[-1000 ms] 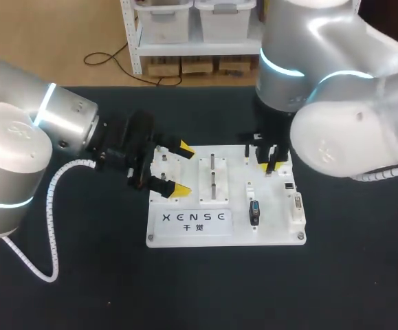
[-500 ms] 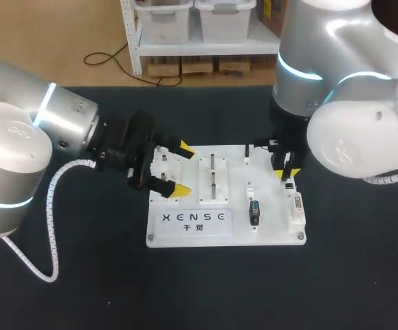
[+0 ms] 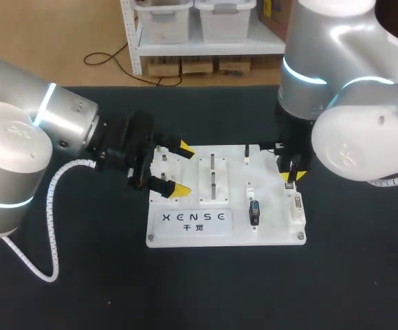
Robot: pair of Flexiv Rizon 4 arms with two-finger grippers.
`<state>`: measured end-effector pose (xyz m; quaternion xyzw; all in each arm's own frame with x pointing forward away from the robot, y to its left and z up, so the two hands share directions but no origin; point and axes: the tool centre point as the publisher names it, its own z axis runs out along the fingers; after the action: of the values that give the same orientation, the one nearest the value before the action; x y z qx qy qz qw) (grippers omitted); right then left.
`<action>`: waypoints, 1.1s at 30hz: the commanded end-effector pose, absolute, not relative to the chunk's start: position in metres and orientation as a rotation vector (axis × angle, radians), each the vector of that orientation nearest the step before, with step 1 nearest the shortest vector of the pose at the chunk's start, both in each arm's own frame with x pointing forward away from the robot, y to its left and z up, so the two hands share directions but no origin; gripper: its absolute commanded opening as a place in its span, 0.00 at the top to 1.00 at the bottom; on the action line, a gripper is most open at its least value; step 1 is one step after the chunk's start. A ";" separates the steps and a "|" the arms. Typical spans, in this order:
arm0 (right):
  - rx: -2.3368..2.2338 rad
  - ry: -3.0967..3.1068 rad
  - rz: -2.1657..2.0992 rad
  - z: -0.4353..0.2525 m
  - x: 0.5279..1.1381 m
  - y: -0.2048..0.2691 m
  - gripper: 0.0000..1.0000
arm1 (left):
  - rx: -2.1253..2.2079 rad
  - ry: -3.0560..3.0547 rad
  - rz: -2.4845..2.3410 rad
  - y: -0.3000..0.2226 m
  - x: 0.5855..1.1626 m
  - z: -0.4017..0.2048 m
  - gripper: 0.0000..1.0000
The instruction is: Insert the Ethernet cable into its matching sockets.
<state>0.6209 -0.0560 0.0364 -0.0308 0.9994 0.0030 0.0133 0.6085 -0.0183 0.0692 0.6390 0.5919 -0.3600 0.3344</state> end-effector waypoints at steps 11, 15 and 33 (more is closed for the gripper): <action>-0.107 3.119 0.016 0.030 0.624 -0.057 1.00 | 1.666 1.541 -0.939 -0.018 0.608 0.068 0.00; -0.108 3.121 0.018 0.028 0.625 -0.058 1.00 | 1.666 1.541 -0.939 -0.018 0.608 0.068 0.00; -0.118 3.135 0.028 0.021 0.627 -0.057 1.00 | 1.666 1.541 -0.939 -0.018 0.608 0.068 0.00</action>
<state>0.6257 -0.0573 0.0228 -0.0381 0.9992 0.0088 0.0030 0.6085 -0.0183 0.0692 0.6390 0.5919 -0.3600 0.3344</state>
